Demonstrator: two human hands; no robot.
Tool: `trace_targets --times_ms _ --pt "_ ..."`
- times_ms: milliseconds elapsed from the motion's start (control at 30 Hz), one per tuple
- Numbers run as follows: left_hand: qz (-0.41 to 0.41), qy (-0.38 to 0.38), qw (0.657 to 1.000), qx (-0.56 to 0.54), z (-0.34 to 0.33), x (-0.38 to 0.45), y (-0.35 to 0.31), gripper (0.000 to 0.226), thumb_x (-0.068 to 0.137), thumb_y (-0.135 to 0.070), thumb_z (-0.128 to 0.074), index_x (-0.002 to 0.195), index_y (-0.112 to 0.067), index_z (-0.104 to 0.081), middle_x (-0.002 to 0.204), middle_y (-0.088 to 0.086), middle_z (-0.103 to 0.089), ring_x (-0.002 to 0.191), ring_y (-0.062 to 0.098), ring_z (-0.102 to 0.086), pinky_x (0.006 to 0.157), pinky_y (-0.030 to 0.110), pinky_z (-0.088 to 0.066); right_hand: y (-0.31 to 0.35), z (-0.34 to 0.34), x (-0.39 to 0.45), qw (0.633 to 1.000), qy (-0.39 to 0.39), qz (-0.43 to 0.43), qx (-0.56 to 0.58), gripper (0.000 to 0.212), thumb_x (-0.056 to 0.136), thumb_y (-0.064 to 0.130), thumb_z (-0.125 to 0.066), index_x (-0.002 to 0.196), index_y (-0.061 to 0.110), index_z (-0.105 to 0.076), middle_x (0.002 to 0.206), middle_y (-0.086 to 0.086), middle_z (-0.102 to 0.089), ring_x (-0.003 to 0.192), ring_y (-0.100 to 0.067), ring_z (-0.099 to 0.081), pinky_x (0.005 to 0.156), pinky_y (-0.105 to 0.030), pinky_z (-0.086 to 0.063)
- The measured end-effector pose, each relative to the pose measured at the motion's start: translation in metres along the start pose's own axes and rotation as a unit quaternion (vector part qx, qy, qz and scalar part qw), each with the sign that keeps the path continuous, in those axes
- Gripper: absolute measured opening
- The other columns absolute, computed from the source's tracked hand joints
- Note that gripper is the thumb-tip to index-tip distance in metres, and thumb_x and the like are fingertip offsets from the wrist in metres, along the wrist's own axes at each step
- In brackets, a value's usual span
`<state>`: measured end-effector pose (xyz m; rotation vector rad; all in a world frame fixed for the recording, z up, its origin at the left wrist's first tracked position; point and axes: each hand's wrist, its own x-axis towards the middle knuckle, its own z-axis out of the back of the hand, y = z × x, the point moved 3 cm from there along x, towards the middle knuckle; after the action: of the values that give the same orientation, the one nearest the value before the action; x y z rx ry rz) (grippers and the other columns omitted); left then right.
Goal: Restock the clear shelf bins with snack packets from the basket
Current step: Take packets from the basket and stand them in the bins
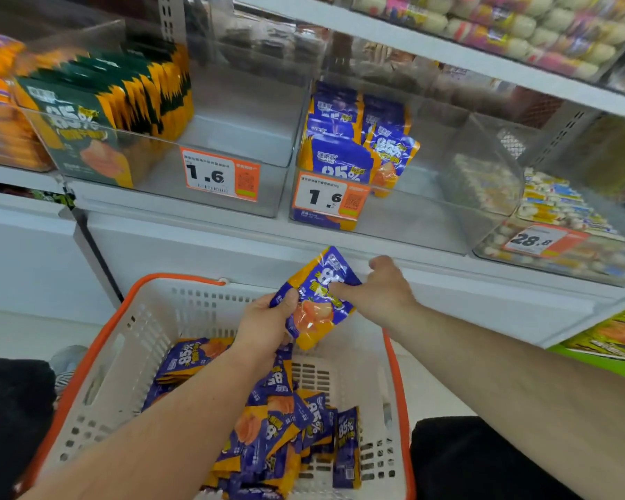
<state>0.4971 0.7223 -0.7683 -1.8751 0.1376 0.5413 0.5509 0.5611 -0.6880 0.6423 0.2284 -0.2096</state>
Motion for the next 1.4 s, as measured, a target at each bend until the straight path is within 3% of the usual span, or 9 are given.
trace_targets --times_ms 100,267,367,567,667,767,933,1133,1400 --pt "0.04 0.03 0.996 -0.08 -0.01 -0.005 -0.004 0.022 0.098 -0.03 -0.056 0.097 -0.009 -0.065 0.073 0.003 -0.071 0.054 0.012 -0.063 0.047 0.024 -0.047 -0.011 -0.006 -0.004 0.96 0.138 -0.092 0.226 0.022 0.087 0.03 -0.073 0.094 0.014 -0.06 0.084 -0.007 -0.069 0.058 -0.012 -0.049 0.051 -0.024 -0.039" --pt "0.053 0.134 0.984 -0.105 -0.027 -0.012 -0.016 0.029 0.101 -0.021 -0.048 0.119 -0.003 -0.062 0.105 0.013 -0.073 0.086 0.025 -0.071 0.068 0.031 -0.06 -0.011 0.015 0.006 0.909 0.09 -0.112 0.392 0.012 0.09 0.015 -0.067 0.088 0.018 -0.055 0.06 0.0 -0.053 0.037 -0.005 -0.033 0.036 -0.017 -0.025" --pt "0.032 0.171 0.982 -0.072 -0.038 -0.018 -0.031 0.024 0.1 -0.022 -0.046 0.107 -0.009 -0.065 0.101 0.011 -0.073 0.084 0.023 -0.071 0.063 0.031 -0.057 -0.003 0.042 -0.004 0.93 0.042 -0.046 0.362 0.014 0.089 0.014 -0.069 0.08 0.015 -0.058 0.06 -0.003 -0.055 0.038 -0.009 -0.03 0.037 -0.017 -0.022" --pt "-0.225 0.045 0.973 0.036 -0.056 -0.018 -0.102 0.017 0.075 -0.032 -0.056 0.081 -0.021 -0.067 0.075 -0.004 -0.069 0.063 0.008 -0.059 0.051 0.018 -0.04 0.039 0.118 0.013 0.901 -0.027 0.076 0.426 0.016 0.091 0.012 -0.065 0.076 0.014 -0.06 0.056 0.003 -0.064 0.037 -0.007 -0.046 0.038 -0.013 -0.026" --pt "-0.44 -0.062 0.879 0.175 -0.065 -0.009 -0.141 0.009 0.076 -0.03 -0.057 0.078 -0.023 -0.063 0.086 -0.007 -0.057 0.079 0.002 -0.052 0.072 0.013 -0.041 0.044 0.148 0.041 0.899 -0.103 0.04 0.424 0.031 0.089 0.012 -0.067 0.069 0.018 -0.045 0.046 0.003 -0.042 0.034 -0.01 -0.027 0.041 -0.015 -0.016" --pt "-0.555 -0.178 0.735 0.346 -0.075 0.012 -0.181 0.025 0.075 -0.024 -0.055 0.095 -0.013 -0.066 0.107 0.005 -0.052 0.1 0.019 -0.05 0.088 0.03 -0.039 0.052 0.17 0.067 0.897 -0.162 0.051 0.408 0.016 0.089 0.012 -0.065 0.078 0.015 -0.053 0.064 0.001 -0.048 0.045 -0.011 -0.042 0.041 -0.018 -0.035" --pt "-0.52 -0.168 0.703 0.455 -0.093 0.047 -0.21 0.039 0.084 -0.03 -0.053 0.117 -0.011 -0.058 0.139 0.011 -0.041 0.124 0.028 -0.044 0.092 0.042 -0.042 0.062 0.179 0.117 0.907 -0.219 0.05 0.357 0.02 0.086 0.009 -0.066 0.104 0.008 -0.058 0.097 -0.008 -0.061 0.095 -0.026 -0.06 0.078 -0.031 -0.049" --pt "-0.515 -0.202 0.691 0.465 -0.094 0.055 -0.199 0.04 0.091 -0.039 -0.051 0.123 -0.016 -0.054 0.141 0.002 -0.041 0.121 0.022 -0.046 0.071 0.036 -0.041 0.062 0.151 0.174 0.972 -0.122 -0.036 0.196 0.033 0.089 0.015 -0.07 0.07 0.016 -0.043 0.063 -0.005 -0.04 0.05 -0.016 -0.033 0.035 -0.015 -0.028" --pt "-0.526 -0.208 0.681 0.466 -0.093 0.057 -0.196 0.035 0.091 -0.039 -0.05 0.116 -0.016 -0.057 0.129 0.0 -0.049 0.116 0.018 -0.046 0.067 0.031 -0.034 0.078 0.13 0.217 0.968 -0.122 -0.047 0.216 0.015 0.091 0.016 -0.065 0.084 0.014 -0.051 0.068 -0.007 -0.052 0.05 -0.016 -0.049 0.043 -0.022 -0.046"
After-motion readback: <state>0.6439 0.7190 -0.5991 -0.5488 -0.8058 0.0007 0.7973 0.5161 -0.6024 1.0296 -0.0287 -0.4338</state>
